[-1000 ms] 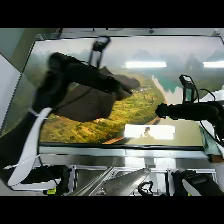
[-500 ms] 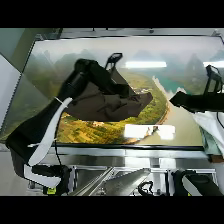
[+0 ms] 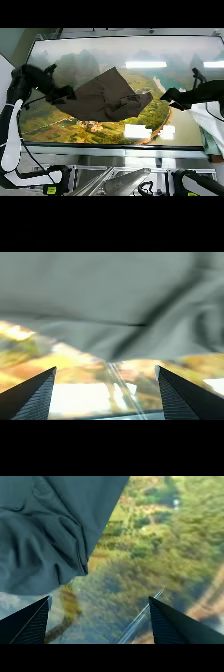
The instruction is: Fold the shirts.
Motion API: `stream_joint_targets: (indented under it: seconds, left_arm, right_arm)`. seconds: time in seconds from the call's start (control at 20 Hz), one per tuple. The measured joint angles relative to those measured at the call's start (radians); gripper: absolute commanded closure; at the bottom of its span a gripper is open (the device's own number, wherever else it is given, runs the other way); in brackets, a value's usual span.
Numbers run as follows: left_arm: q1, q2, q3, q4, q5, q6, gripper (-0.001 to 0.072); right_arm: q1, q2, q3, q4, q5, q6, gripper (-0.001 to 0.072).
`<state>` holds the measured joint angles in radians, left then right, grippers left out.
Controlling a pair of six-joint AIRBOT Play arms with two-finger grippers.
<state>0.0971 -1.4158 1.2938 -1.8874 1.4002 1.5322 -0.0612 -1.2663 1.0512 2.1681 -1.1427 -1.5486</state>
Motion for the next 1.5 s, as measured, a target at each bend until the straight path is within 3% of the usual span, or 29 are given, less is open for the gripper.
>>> stream_joint_targets:
  seconds: [0.3,0.55,0.85,0.9,1.1,1.15,1.2,1.25,1.5]
  left_arm:
    - [0.205,-0.097,-0.221,-0.164,-0.116,0.129,0.0001]
    - [0.237,-0.194,-0.22,-0.217,-0.132,0.175,0.0001]
    - [0.205,-0.233,-0.113,-0.202,-0.205,0.194,0.0003]
    - [0.192,-0.235,-0.097,-0.193,-0.216,0.195,0.0031]
    - [0.144,-0.237,-0.065,-0.197,-0.243,0.197,0.0682]
    - [0.137,-0.238,-0.062,-0.197,-0.248,0.197,0.0693]
    - [0.132,-0.238,-0.059,-0.198,-0.253,0.197,0.0693]
    - [0.128,-0.238,-0.058,-0.197,-0.257,0.197,0.0694]
    - [0.122,-0.223,-0.055,-0.2,-0.266,0.193,0.0695]
  right_arm:
    - [0.075,-0.177,0.006,0.172,0.096,-0.053,0.0018]
    - [0.156,-0.171,0.05,0.239,0.091,-0.129,0.0017]
    - [0.205,-0.169,0.108,0.253,0.097,-0.145,0.0018]
    - [0.215,-0.172,0.111,0.252,0.103,-0.147,0.0019]
    - [0.258,-0.219,0.119,0.253,0.122,-0.155,0.0026]
    - [0.27,-0.237,0.123,0.253,0.125,-0.155,0.0122]
    - [0.28,-0.255,0.129,0.253,0.127,-0.155,0.0466]
    - [0.288,-0.272,0.136,0.253,0.137,-0.156,0.0673]
    - [0.304,-0.327,0.209,0.252,0.179,-0.174,0.0686]
